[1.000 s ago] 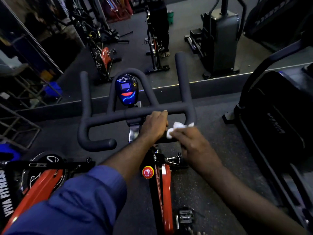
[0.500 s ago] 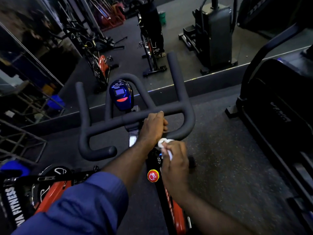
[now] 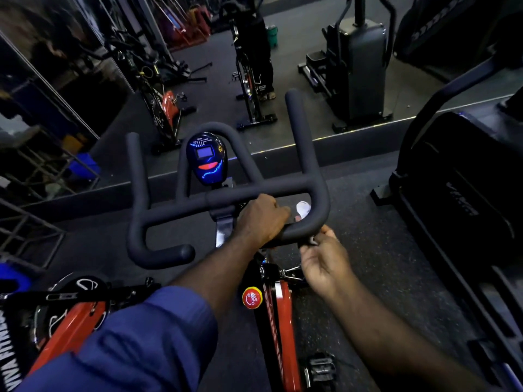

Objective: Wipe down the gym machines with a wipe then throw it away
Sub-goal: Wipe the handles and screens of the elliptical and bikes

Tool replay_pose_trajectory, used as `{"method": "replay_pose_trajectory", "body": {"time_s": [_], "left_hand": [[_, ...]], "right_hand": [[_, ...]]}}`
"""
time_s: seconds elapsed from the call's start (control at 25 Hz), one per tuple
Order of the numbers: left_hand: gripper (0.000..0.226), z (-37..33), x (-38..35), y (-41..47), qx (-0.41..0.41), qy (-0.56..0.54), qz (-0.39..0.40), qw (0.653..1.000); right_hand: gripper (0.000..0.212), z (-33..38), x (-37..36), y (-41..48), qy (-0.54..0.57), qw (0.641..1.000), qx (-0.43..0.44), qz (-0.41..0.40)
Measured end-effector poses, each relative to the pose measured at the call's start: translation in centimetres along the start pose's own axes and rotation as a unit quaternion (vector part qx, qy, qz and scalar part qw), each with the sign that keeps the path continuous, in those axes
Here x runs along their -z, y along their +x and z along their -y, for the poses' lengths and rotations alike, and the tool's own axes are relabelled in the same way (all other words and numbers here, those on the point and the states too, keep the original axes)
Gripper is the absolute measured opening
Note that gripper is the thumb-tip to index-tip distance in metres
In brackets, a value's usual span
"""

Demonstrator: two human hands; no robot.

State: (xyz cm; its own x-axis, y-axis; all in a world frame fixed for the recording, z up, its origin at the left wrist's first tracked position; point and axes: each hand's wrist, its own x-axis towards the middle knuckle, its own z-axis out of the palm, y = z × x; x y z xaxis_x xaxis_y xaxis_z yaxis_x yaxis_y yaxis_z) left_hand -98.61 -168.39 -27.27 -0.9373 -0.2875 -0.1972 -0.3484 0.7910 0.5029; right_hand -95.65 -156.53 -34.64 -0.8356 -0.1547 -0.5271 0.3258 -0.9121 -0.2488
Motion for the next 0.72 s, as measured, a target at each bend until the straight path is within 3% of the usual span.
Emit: {"method": "replay_pose_trajectory", "body": {"time_s": [0.12,0.24,0.36,0.48,0.56,0.6,0.64,0.68,0.72], "left_hand": [[0.046,-0.1,0.0,0.0,-0.005,0.009,0.022,1.0],[0.034,-0.2,0.2,0.2,-0.005,-0.025,0.087,0.996],[0.035,-0.2,0.1,0.7,-0.016,0.007,0.128,0.992],[0.037,0.3,-0.1,1.3,-0.026,0.034,0.169,0.985],[0.04,0.5,-0.1,1.4,-0.012,0.01,0.198,0.98],[0.044,0.6,-0.2,1.4,-0.015,0.007,0.199,0.98],[0.046,0.7,-0.2,1.5,-0.022,0.012,0.192,0.981],[0.047,0.7,-0.1,1.3,-0.017,0.007,0.179,0.984],[0.044,0.7,0.1,1.3,-0.005,0.002,0.166,0.986]], "right_hand": [[0.041,0.1,0.2,-1.2,-0.031,0.999,-0.04,0.007],[0.046,3.8,-0.6,2.2,-0.087,0.996,-0.018,-0.014],[0.045,6.7,-1.9,4.4,-0.14,0.987,0.042,-0.064],[0.03,7.8,-2.5,3.6,-0.199,0.962,0.14,-0.126],[0.02,8.3,-3.2,4.1,-0.26,0.943,0.188,-0.09],[0.017,8.6,-3.6,4.2,-0.328,0.923,0.196,-0.046],[0.018,8.9,-3.7,4.1,-0.431,0.877,0.21,-0.007],[0.019,9.1,-3.7,3.7,-0.557,0.794,0.245,0.014],[0.018,9.6,-3.6,3.0,-0.673,0.673,0.305,0.016]]}}
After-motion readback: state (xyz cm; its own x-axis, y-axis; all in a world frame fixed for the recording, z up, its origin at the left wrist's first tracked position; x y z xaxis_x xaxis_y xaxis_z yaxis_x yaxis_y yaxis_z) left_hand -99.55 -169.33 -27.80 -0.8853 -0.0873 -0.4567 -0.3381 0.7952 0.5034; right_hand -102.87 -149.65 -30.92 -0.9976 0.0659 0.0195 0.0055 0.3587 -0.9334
